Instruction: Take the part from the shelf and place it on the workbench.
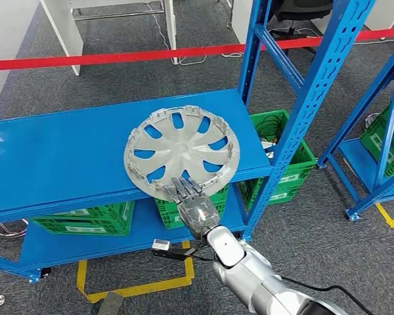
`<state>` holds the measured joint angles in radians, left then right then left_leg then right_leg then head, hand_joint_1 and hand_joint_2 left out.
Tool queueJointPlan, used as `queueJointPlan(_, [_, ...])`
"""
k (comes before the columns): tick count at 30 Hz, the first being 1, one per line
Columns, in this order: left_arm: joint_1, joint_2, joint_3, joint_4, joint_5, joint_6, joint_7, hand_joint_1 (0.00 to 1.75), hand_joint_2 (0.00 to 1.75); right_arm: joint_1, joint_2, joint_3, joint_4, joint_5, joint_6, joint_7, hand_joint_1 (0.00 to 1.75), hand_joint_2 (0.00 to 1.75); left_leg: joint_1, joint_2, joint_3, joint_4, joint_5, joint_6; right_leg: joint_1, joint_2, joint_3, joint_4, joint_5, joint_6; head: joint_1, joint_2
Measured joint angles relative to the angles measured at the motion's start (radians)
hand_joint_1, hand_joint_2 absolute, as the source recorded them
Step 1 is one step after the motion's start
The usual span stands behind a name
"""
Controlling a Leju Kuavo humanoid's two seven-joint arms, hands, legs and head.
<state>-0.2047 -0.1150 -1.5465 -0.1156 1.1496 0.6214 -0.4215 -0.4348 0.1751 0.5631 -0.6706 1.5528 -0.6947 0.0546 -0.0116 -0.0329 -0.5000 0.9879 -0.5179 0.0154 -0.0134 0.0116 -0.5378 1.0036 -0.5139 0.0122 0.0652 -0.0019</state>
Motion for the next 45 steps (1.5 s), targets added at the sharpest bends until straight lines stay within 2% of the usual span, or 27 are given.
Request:
queueJointPlan(30, [0.001, 0.006, 0.000, -0.002, 0.003, 0.000, 0.013, 0.00, 0.00, -0.014, -0.015, -0.005, 0.000, -0.008, -0.001, 0.026, 0.00, 1.75, 0.000, 0.000, 0.000, 0.000, 0.000, 0.000, 0.000, 0.000, 0.000, 0.000, 0.000, 0.000, 0.000, 0.000])
queueJointPlan(36, [-0.006, -0.002, 0.000, -0.007, -0.028, -0.024, -0.098, 0.00, 0.00, -0.013, -0.029, -0.018, -0.019, 0.012, -0.001, 0.110, 0.00, 1.75, 0.000, 0.000, 0.000, 0.001, 0.000, 0.000, 0.000, 0.000, 0.000, 0.000, 0.000, 0.000, 0.000, 0.000])
queueJointPlan(45, [-0.013, -0.019, 0.000, -0.015, -0.051, -0.021, -0.110, 0.00, 0.00, 0.009, -0.061, -0.028, -0.079, 0.017, -0.001, 0.140, 0.00, 1.75, -0.001, 0.000, 0.000, 0.001, 0.000, 0.000, 0.000, 0.001, 0.000, 0.000, 0.000, 0.000, 0.000, 0.000])
